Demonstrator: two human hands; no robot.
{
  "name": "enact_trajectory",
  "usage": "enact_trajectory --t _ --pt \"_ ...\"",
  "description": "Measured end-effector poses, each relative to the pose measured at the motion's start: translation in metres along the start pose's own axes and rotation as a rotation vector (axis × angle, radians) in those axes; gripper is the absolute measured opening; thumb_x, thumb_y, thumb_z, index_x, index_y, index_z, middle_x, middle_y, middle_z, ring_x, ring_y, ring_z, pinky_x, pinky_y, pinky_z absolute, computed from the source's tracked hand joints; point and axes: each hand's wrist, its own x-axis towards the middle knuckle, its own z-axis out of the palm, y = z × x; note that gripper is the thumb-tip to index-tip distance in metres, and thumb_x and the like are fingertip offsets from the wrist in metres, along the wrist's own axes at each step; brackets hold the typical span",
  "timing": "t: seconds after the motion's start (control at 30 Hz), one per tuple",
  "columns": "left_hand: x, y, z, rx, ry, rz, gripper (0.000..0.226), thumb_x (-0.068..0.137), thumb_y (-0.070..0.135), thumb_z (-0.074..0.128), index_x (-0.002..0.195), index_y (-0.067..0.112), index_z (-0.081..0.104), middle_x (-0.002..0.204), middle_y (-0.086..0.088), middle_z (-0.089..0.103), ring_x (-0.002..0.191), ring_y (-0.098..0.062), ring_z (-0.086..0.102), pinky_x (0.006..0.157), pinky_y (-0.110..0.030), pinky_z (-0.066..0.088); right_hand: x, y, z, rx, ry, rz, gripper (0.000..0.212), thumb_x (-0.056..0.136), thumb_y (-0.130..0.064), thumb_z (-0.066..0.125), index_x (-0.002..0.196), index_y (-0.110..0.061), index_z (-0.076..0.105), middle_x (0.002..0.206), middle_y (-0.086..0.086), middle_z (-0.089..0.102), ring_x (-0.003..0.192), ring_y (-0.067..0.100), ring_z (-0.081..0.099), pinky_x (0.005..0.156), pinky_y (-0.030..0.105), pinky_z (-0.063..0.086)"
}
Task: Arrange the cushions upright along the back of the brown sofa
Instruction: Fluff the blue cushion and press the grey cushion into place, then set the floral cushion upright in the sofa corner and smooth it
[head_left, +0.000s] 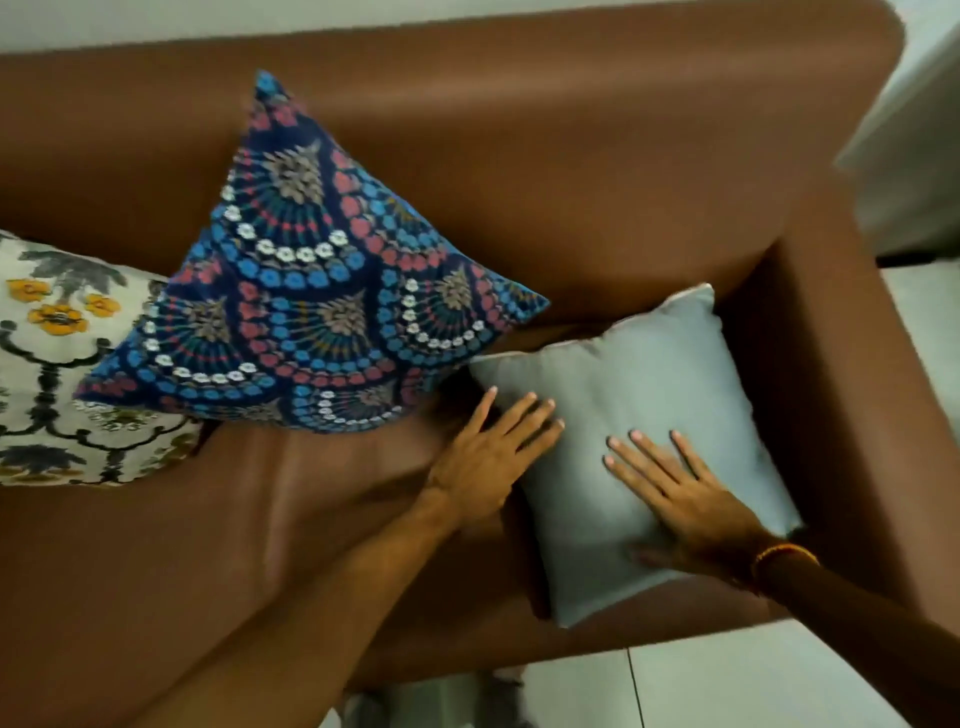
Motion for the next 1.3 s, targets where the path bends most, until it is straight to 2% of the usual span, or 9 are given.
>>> enact_trajectory --t 0.07,0.27,0.37,0.5,0.67,0.83,0.93,1.07,1.3 --pt "0.019 0.013 0.020 0.084 -0.021 0.022 0.089 0.088 0.011 0.067 0.162 0.020 0.020 0.171 -0.010 0.020 0.158 -0.032 0.017 0.123 -0.067 0.020 -0.037 -0.005 0.042 -0.055 -0.016 -0.008 0.101 0.091 -0.080 0.039 0.169 -0.017 0.023 0.179 0.007 0.016 0.166 0.034 0.013 0.130 0.066 0.014" --pt "0.064 0.043 0.037 0.175 0.038 -0.046 0.053 0.100 0.017 0.043 0.152 0.011 0.045 0.159 -0.017 0.045 0.148 -0.039 0.039 0.116 -0.069 0.033 -0.031 -0.025 0.069 -0.086 0.163 0.193 0.057 0.106 -0.005 0.032 0.160 -0.014 0.044 0.168 0.023 0.038 0.154 0.046 0.040 0.116 0.078 0.030" --pt "0.064 0.041 0.016 0.038 0.135 -0.004 0.044 0.080 0.007 0.064 0.123 0.009 0.071 0.122 -0.012 0.073 0.116 -0.033 0.068 0.112 -0.058 0.046 -0.032 -0.009 0.033 0.102 0.109 0.226 0.055 0.089 -0.018 0.053 0.142 -0.008 0.067 0.140 0.027 0.065 0.128 0.047 0.065 0.108 0.073 0.045" --pt "0.065 0.046 -0.041 -0.282 0.167 -0.048 0.054 0.055 -0.001 0.073 0.109 -0.001 0.074 0.099 -0.016 0.076 0.092 -0.037 0.072 0.094 -0.052 0.057 -0.046 0.041 -0.052 0.373 0.095 0.353 0.050 0.095 -0.033 0.066 0.138 -0.008 0.065 0.137 0.014 0.066 0.128 0.029 0.063 0.118 0.036 0.040" --pt "0.099 0.032 -0.109 -0.550 0.330 -0.227 0.033 0.086 0.017 0.057 0.108 -0.005 0.071 0.101 -0.024 0.073 0.094 -0.042 0.068 0.082 -0.052 0.057 -0.028 0.123 -0.131 0.840 0.183 0.554 0.051 0.092 0.009 0.073 0.141 -0.002 0.063 0.139 0.022 0.068 0.133 0.037 0.064 0.118 0.043 0.048" --pt "0.174 -0.013 -0.158 -0.541 0.466 -0.385 0.048 0.096 0.040 0.059 0.056 0.023 0.039 0.049 0.011 0.045 0.042 -0.013 0.039 0.045 -0.027 0.024 0.008 0.179 -0.195 1.061 0.570 0.556 0.030 0.079 -0.012 0.066 0.104 -0.020 0.080 0.108 0.011 0.081 0.110 0.038 0.075 0.096 0.053 0.062" --pt "0.203 -0.030 -0.157 -0.544 0.316 -0.475 0.056 0.100 0.059 0.052 0.057 0.024 0.044 0.056 0.007 0.052 0.052 -0.015 0.051 0.048 -0.026 0.038 0.040 0.204 -0.195 1.046 0.577 0.619 0.034 0.085 -0.028 0.060 0.109 -0.008 0.073 0.112 0.028 0.077 0.105 0.057 0.068 0.090 0.074 0.055" --pt "0.209 -0.041 -0.137 -0.387 0.205 -0.549 0.057 0.101 0.064 0.040 0.079 0.015 0.060 0.080 -0.011 0.068 0.078 -0.036 0.067 0.075 -0.049 0.060 0.067 0.202 -0.171 1.113 0.589 0.653 0.034 0.096 -0.043 0.050 0.104 -0.030 0.080 0.111 -0.005 0.083 0.109 0.023 0.077 0.103 0.052 0.059" --pt "0.222 -0.049 -0.138 -0.220 0.329 -0.563 0.057 0.106 0.057 0.039 0.076 0.013 0.060 0.073 -0.011 0.066 0.071 -0.035 0.067 0.067 -0.045 0.059 0.085 0.199 -0.164 1.078 0.865 0.793 0.030 0.094 -0.027 0.043 0.103 -0.027 0.071 0.109 -0.010 0.074 0.115 0.029 0.068 0.106 0.057 0.053"
